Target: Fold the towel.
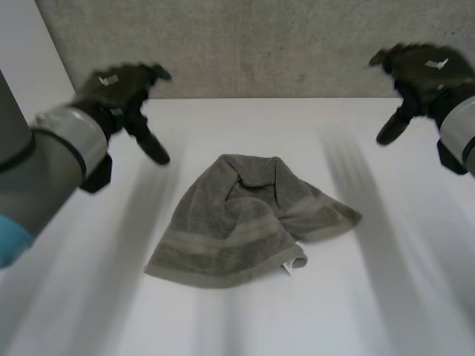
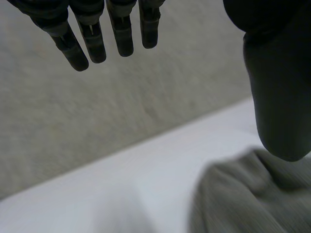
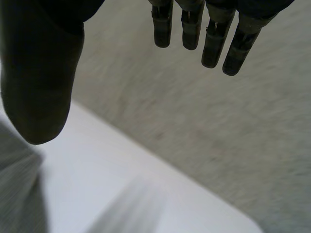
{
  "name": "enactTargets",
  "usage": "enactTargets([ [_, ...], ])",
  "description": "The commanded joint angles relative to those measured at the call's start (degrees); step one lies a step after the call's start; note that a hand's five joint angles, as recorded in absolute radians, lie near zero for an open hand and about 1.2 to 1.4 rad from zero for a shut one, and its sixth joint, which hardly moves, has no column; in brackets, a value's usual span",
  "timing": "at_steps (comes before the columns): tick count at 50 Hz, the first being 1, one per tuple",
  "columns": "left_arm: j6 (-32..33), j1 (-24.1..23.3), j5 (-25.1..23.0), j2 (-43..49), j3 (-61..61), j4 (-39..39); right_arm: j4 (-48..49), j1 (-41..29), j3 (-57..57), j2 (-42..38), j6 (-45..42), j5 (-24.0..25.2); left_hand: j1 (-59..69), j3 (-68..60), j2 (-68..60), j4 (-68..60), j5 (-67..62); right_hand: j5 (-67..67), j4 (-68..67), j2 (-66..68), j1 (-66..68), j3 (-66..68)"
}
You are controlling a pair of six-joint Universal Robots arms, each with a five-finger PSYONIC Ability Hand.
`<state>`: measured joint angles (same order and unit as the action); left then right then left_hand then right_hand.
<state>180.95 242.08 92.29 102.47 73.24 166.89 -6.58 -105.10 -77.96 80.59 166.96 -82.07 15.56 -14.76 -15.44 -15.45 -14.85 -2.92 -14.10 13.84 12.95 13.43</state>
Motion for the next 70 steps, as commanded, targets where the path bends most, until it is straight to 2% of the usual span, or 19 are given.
enactTargets([
  [1,10.3,-5.9,-5.9,-0.4,12.1,-0.3,-7.0,-0.4,-4.8,-5.6,-11.2,7.4,-2.0,1.2,1.9,1.9,11.3,2.9,4.1,-3.8,-2.9,-3.4],
  [15,12.8,-15.3,-6.7,12.4,18.4,20.6,12.7,-1.9,-16.7,-14.8,-12.4,7.3,-2.7,1.9,2.5,2.6,11.9,2.9,4.1,-3.8,-2.9,-3.4],
  [31,12.9,-18.7,-1.8,22.5,15.2,31.5,19.1,-3.8,-15.6,-20.8,-9.5,4.5,-0.3,-0.5,0.2,0.2,9.6,-21.6,-20.4,20.6,21.5,21.0],
  [33,12.9,-19.4,-1.7,24.3,14.1,31.6,19.7,-4.0,-14.9,-21.4,-9.1,2.4,11.7,-12.5,-11.9,-11.8,-2.5,-33.6,-32.4,32.7,33.6,33.1],
  [34,12.9,-19.5,-1.7,24.4,14.1,31.7,19.7,-4.0,-14.9,-21.4,-9.1,2.4,11.8,-12.6,-11.9,-11.9,-2.5,-33.7,-32.5,32.7,33.6,33.2],
  [36,12.9,-19.9,-1.3,25.1,13.8,32.1,20.0,-3.9,-14.5,-21.5,-9.0,0.7,17.4,-18.2,-17.5,-17.5,-8.1,-50.4,-49.2,49.5,50.4,49.9],
  [37,12.9,-20.3,-0.4,25.7,13.7,33.3,20.0,-3.9,-14.5,-21.5,-9.0,0.7,29.9,-30.6,-30.0,-30.0,-20.6,-50.5,-49.3,49.6,50.5,50.0],
  [38,12.9,-20.3,-0.4,25.7,13.7,33.3,20.4,-3.7,-14.3,-21.5,-9.0,0.2,30.0,-30.8,-30.1,-30.1,-20.7,-60.6,-59.5,59.7,60.6,60.1],
  [39,12.9,-20.6,1.1,25.7,13.9,35.2,20.6,-3.4,-14.2,-21.5,-9.0,-0.1,43.8,-44.6,-43.9,-43.9,-34.5,-67.0,-65.8,66.1,67.0,66.5],
  [41,13.0,-20.6,2.2,25.3,14.1,36.2,20.7,-3.2,-14.2,-21.5,-8.9,-0.1,49.7,-50.5,-49.8,-49.8,-40.4,-67.1,-65.9,66.2,67.1,66.6],
  [42,13.1,-20.6,3.7,24.7,14.2,37.2,20.7,-3.1,-14.2,-21.4,-8.9,-0.1,60.3,-61.1,-60.4,-60.4,-51.0,-67.1,-65.9,66.2,67.1,66.6],
  [47,13.5,-19.5,7.6,20.2,14.5,37.5,20.3,-2.9,-14.0,-20.3,-8.6,-0.2,64.4,-65.2,-64.6,-64.5,-55.2,-67.1,-65.9,66.2,67.1,66.6],
  [49,13.5,-16.2,9.4,15.3,16.3,37.4,20.0,-2.5,-13.7,-19.5,-8.6,-0.3,64.4,-65.2,-64.6,-64.5,-55.2,-67.1,-65.9,66.2,67.1,66.6],
  [57,13.5,-7.1,5.7,7.0,23.1,37.5,17.1,4.8,-14.8,-14.2,-9.0,3.7,64.4,-65.2,-64.6,-64.5,-55.2,-67.1,-65.9,66.2,67.1,66.6],
  [58,13.5,-7.1,5.7,7.0,23.1,37.5,16.0,4.5,-15.7,-14.0,-9.2,6.5,64.4,-65.2,-64.6,-64.5,-55.2,-57.3,-56.1,56.4,57.3,56.8],
  [59,13.5,-6.8,4.0,7.0,23.6,37.5,16.0,4.5,-15.7,-14.0,-9.2,6.6,64.4,-65.2,-64.6,-64.5,-55.2,-57.2,-56.0,56.3,57.2,56.7],
  [60,13.5,-6.8,4.0,7.0,23.6,37.5,15.1,3.6,-16.4,-13.9,-9.2,9.0,64.4,-65.2,-64.6,-64.5,-55.2,-38.9,-37.7,38.0,38.9,38.4],
  [61,13.5,-6.9,2.6,7.0,23.9,37.5,14.8,2.5,-17.0,-14.0,-8.9,10.9,64.4,-65.2,-64.6,-64.5,-55.2,-31.4,-30.2,30.5,31.4,30.9],
  [70,13.5,-6.0,2.2,6.9,25.1,35.2,15.5,-3.9,-20.5,-14.2,-9.0,14.9,64.4,-65.2,-64.6,-64.5,-55.2,-24.6,-23.4,23.7,24.6,24.1],
])
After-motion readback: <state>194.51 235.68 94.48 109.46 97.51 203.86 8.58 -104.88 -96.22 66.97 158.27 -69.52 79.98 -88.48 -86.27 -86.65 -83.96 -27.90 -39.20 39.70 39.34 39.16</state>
